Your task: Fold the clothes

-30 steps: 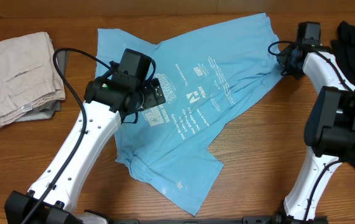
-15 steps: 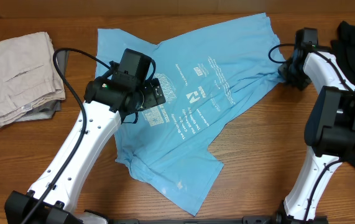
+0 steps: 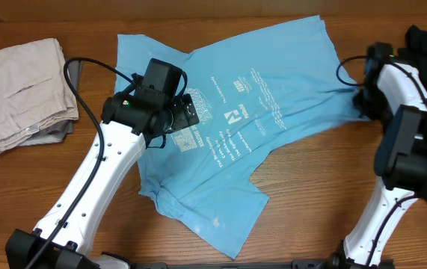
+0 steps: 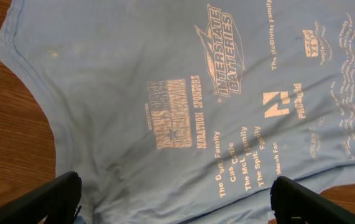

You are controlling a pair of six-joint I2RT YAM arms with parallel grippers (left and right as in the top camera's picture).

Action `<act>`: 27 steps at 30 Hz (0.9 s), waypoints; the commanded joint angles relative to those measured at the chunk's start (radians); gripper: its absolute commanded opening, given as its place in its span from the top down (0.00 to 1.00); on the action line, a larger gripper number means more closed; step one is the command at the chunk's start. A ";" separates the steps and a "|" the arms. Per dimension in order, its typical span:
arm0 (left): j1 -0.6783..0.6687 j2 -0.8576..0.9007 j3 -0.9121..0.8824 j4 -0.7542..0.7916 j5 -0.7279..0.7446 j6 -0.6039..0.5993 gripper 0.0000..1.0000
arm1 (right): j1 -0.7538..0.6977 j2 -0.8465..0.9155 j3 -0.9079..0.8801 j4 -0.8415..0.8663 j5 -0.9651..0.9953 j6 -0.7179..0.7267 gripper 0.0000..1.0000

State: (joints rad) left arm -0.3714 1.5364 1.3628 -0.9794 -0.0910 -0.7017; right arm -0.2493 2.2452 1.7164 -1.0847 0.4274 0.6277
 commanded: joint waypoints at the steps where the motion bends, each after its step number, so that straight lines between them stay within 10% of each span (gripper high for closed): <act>1: 0.005 0.001 0.002 0.000 -0.017 0.007 0.00 | -0.040 -0.048 0.020 -0.029 0.043 -0.002 0.96; 27: 0.005 0.001 0.002 0.000 -0.017 0.007 0.00 | -0.075 -0.058 0.085 -0.116 -0.245 -0.224 0.96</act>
State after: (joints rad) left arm -0.3714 1.5364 1.3628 -0.9794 -0.0910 -0.7017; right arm -0.3134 2.2272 1.7821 -1.1980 0.2066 0.4286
